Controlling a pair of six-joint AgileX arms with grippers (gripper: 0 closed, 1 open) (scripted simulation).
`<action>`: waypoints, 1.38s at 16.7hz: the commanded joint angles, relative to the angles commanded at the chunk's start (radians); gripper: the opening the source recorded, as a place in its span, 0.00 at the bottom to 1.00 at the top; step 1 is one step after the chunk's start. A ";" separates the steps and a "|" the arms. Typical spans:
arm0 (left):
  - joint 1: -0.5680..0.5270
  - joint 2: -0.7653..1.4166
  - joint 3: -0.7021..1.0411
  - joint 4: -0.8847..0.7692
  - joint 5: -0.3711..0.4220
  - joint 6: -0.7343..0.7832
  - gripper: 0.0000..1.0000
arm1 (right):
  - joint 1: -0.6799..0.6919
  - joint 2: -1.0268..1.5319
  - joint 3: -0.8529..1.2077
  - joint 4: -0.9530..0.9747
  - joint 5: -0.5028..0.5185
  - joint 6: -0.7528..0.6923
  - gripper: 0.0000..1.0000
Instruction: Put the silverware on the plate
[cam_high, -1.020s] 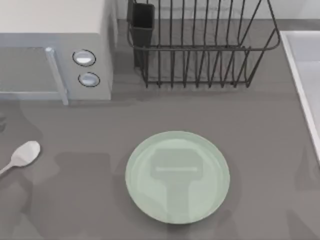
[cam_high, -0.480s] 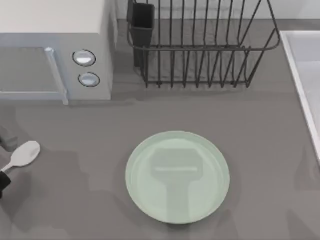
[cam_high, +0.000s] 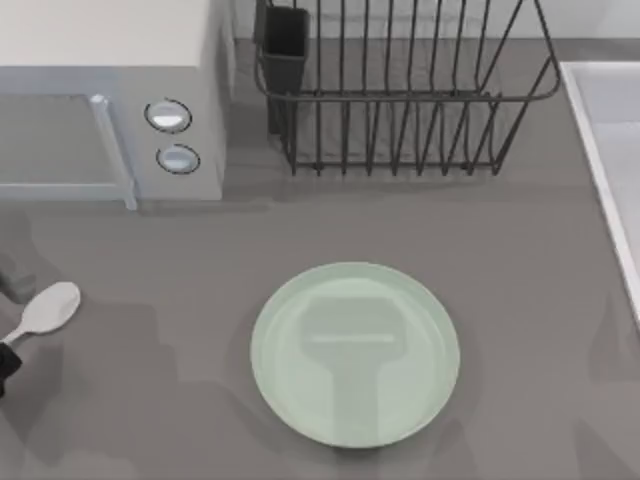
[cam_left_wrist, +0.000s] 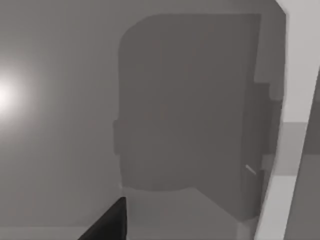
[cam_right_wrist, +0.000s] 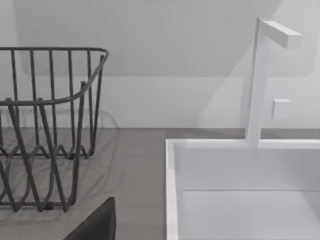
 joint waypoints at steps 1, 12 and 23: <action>0.000 0.000 0.000 0.000 0.000 0.000 0.55 | 0.000 0.000 0.000 0.000 0.000 0.000 1.00; 0.000 0.000 0.000 0.000 0.000 0.000 0.00 | 0.000 0.000 0.000 0.000 0.000 0.000 1.00; 0.000 -0.125 0.140 -0.250 0.022 -0.016 0.00 | 0.000 0.000 0.000 0.000 0.000 0.000 1.00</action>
